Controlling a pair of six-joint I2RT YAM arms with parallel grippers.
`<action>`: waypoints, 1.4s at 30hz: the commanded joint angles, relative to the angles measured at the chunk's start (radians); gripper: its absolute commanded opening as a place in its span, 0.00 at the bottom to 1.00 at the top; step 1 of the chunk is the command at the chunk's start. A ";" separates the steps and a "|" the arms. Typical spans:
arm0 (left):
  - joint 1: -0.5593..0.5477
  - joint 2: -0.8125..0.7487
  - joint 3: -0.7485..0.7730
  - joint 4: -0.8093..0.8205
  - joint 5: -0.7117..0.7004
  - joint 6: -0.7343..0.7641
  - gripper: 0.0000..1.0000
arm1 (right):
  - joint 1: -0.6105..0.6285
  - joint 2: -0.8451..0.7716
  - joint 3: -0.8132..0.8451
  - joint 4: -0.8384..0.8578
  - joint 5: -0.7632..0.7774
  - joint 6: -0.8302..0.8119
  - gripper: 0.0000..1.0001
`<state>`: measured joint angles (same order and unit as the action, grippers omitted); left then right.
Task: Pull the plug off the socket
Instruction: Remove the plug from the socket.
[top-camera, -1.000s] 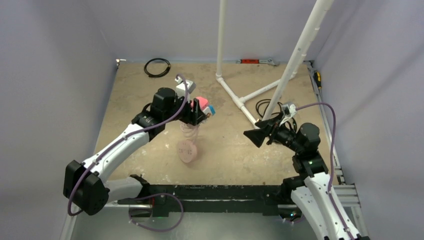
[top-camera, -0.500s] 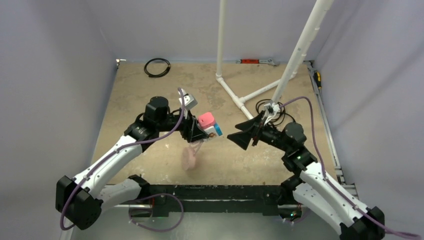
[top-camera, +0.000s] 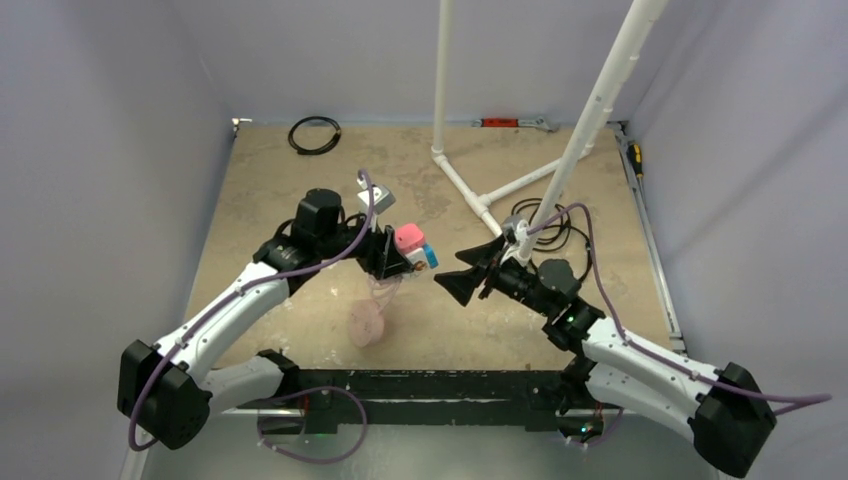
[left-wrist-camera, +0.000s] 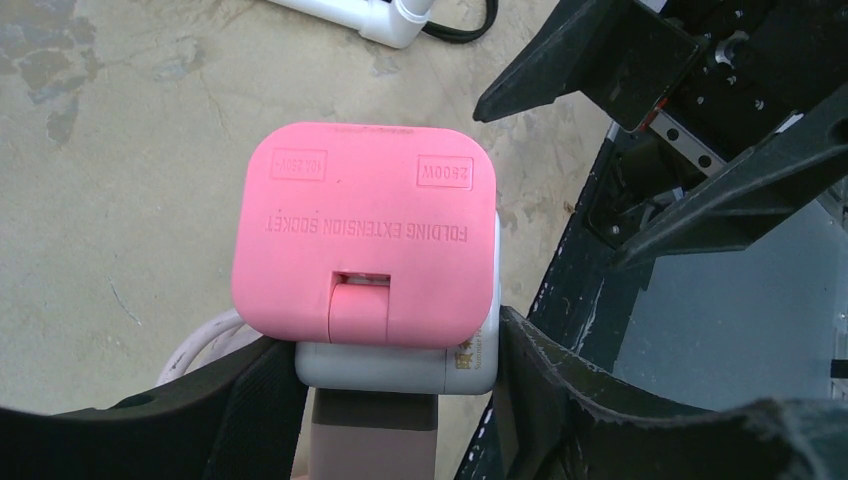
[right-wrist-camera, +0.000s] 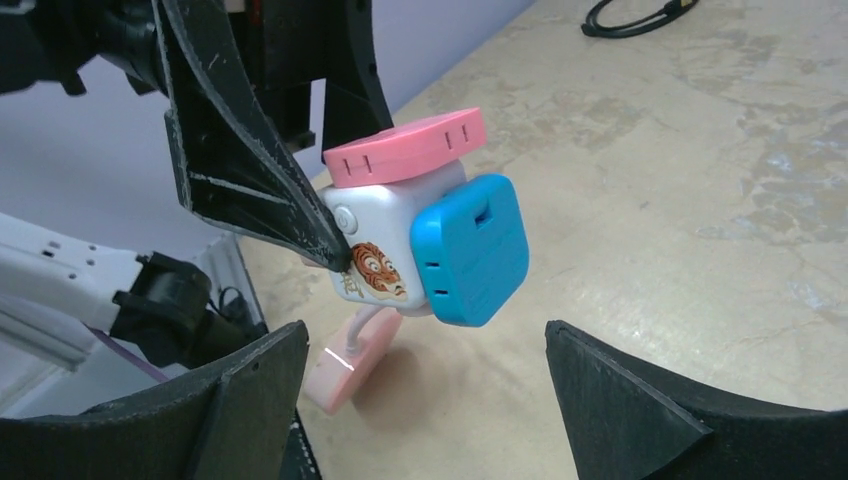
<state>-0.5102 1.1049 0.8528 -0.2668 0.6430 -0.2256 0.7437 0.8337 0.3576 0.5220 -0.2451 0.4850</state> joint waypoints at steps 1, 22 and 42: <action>0.012 -0.035 0.046 0.075 0.025 -0.020 0.00 | 0.057 0.050 0.000 0.091 0.134 -0.129 0.93; 0.036 0.024 0.029 0.126 0.139 -0.049 0.00 | 0.169 0.218 -0.031 0.253 0.472 -0.237 0.87; 0.035 0.064 0.023 0.119 0.246 -0.032 0.00 | 0.173 0.076 -0.005 0.135 0.629 -0.211 0.87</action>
<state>-0.4778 1.1751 0.8528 -0.2028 0.7883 -0.2520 0.9165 0.9260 0.3065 0.6540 0.3504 0.2501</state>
